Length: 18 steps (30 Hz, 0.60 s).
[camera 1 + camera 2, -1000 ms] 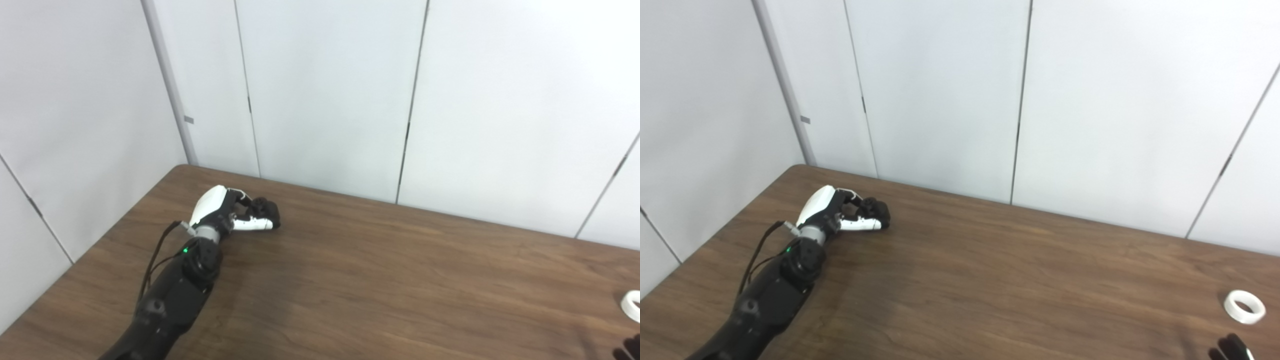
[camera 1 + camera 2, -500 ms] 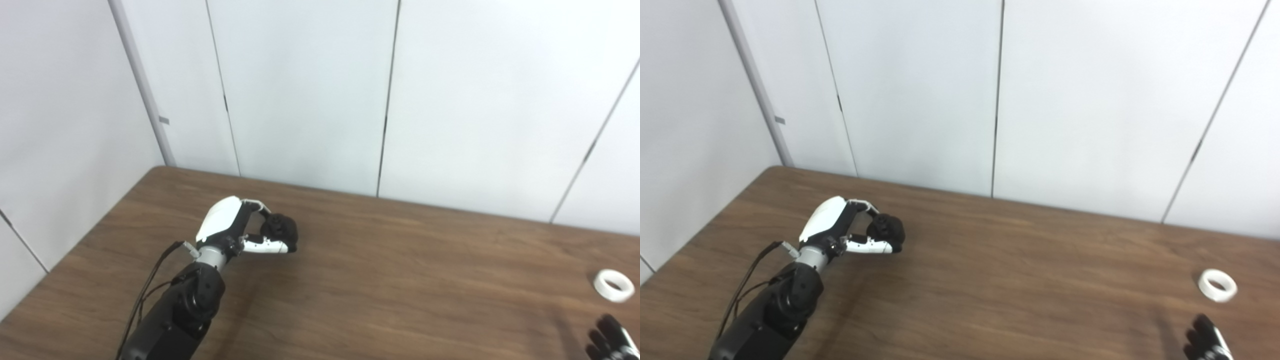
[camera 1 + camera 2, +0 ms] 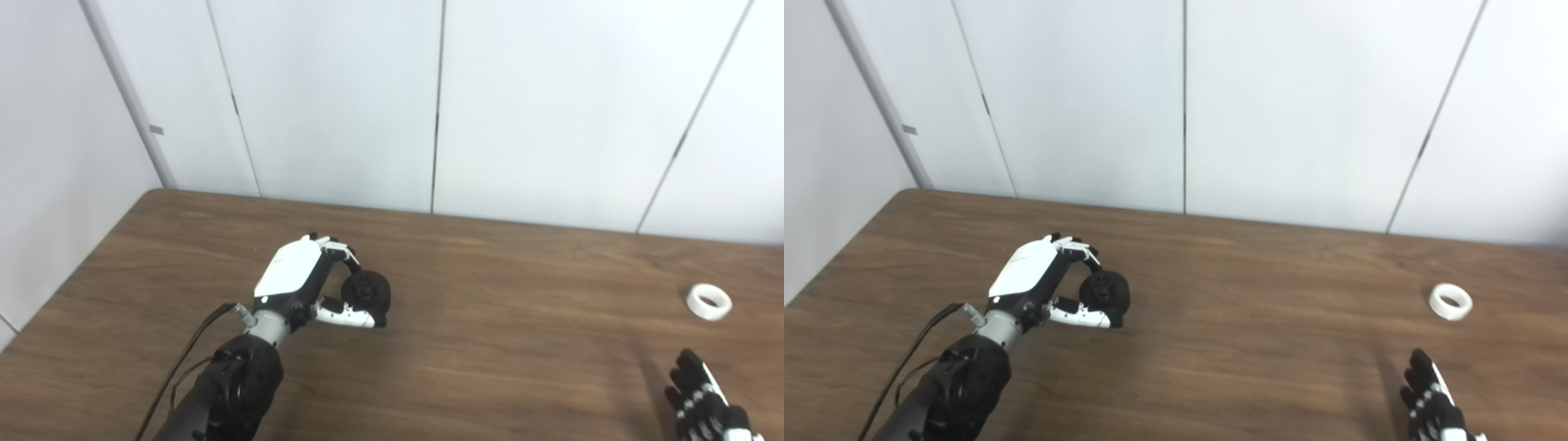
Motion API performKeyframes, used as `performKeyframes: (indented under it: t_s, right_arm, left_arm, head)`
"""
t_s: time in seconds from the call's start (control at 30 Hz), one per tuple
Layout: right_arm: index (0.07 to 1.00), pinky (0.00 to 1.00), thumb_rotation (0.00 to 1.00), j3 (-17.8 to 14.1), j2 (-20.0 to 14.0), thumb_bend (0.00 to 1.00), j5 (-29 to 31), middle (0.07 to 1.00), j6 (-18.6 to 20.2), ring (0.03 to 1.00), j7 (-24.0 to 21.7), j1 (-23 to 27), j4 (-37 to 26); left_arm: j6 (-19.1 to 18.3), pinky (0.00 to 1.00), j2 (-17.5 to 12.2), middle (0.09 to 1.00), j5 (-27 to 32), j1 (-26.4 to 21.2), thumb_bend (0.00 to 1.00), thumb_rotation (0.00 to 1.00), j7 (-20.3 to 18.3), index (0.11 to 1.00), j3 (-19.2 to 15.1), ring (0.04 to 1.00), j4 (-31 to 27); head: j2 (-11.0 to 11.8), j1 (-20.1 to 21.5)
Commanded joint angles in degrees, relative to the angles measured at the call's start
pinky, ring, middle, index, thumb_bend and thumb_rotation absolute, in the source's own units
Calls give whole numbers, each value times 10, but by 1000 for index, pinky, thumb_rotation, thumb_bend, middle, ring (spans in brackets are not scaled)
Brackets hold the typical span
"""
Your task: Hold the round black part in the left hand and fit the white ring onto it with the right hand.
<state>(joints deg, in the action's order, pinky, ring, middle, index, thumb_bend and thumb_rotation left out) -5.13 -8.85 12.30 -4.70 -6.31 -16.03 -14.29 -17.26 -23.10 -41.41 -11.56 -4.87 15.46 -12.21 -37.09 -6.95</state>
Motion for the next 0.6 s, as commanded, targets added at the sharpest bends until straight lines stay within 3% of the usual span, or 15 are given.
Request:
performKeyframes:
  t_s: [0.0,0.57]
  right_arm:
    - [969,1000,1000,1,18,581,-2,990,-3,988,8,-8,-21]
    - [960,1000,1000,23,27,580,-28,979,7,985,37,-13,-55]
  left_arm:
    - [24,1000,6,792,-21,-10,524,53,9,484,4,901,-25]
    - [69,1000,82,784,-89,40,523,53,2,484,41,898,-52]
  head:
    - [-1,1]
    - [-24,75]
